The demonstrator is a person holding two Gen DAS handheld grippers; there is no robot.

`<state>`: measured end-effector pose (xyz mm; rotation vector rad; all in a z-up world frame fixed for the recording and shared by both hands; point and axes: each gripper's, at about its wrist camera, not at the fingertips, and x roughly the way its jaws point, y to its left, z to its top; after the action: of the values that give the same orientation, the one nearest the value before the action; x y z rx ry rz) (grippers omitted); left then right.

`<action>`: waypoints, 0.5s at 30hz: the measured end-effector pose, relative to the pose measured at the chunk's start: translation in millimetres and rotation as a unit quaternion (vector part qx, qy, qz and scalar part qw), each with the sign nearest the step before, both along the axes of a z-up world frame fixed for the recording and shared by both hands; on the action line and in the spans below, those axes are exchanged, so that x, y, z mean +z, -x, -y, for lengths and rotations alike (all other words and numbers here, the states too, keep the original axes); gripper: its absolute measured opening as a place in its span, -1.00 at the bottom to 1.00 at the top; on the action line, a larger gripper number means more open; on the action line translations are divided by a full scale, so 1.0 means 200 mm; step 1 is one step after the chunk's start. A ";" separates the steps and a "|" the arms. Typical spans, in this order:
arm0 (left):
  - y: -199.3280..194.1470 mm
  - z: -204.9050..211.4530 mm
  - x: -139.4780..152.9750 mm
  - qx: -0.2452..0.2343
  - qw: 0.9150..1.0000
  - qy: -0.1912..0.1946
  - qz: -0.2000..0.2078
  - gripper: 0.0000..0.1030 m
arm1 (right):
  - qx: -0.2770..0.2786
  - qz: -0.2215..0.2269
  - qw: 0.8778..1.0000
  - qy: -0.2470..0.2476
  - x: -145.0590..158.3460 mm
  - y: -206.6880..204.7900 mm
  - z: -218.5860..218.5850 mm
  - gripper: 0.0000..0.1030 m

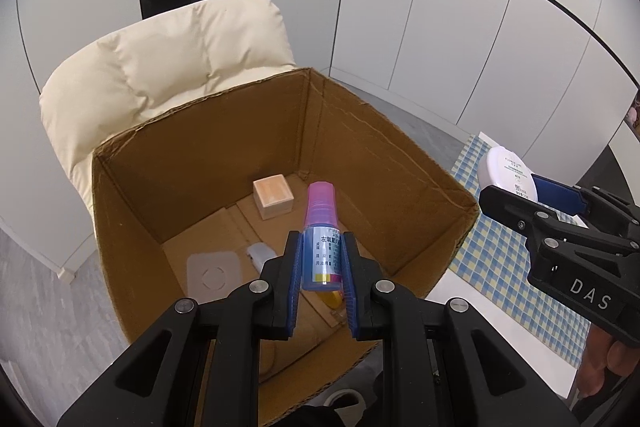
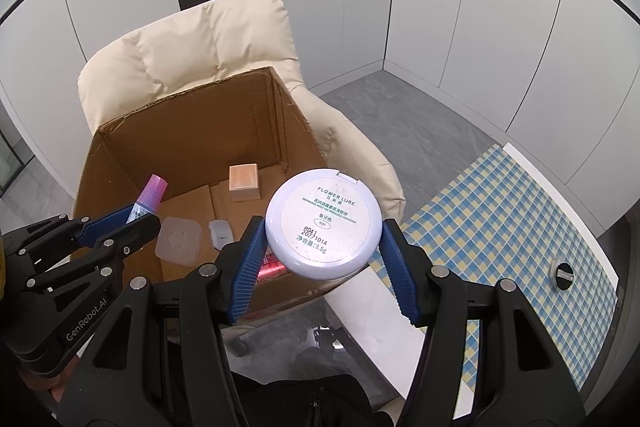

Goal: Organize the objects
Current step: 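Lift and carry the tube with the left tool while the right tool carries the white compact to the box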

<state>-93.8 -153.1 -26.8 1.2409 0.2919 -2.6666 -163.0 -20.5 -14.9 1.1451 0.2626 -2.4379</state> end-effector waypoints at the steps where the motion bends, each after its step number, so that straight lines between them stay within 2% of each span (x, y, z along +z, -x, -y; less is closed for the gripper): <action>1: 0.00 0.01 0.00 0.001 1.000 0.001 0.000 -0.65 | 0.001 0.000 1.000 0.000 0.00 0.00 0.01 0.17; 11: -0.03 0.11 -0.04 0.021 1.000 0.002 0.009 -0.64 | 0.020 0.003 1.000 -0.002 -0.01 -0.01 0.11 0.17; 13: -0.04 0.11 -0.03 0.020 1.000 0.013 0.007 -0.61 | 0.023 0.003 1.000 -0.002 -0.01 -0.02 0.14 0.17; 15: -0.05 0.11 -0.02 0.017 1.000 0.015 0.003 -0.48 | 0.026 0.003 1.000 -0.004 -0.02 -0.02 0.16 0.17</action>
<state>-83.0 -176.0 -31.1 1.2248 0.2689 -2.6272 -159.1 -53.0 -18.5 1.1344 0.2977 -2.3891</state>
